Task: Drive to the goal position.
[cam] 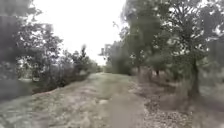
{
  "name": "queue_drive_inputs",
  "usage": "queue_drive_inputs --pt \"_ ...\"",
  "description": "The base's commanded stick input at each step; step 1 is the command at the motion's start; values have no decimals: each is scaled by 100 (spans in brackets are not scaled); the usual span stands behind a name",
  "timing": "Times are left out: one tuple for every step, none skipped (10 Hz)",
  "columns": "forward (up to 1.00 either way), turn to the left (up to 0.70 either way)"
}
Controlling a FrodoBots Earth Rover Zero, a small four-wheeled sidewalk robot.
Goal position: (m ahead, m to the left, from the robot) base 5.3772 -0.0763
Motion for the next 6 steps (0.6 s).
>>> queue_drive_inputs --pt "70 0" --pt "70 0" --pt "70 0" --pt "70 0" --pt "70 0" --pt "70 0"
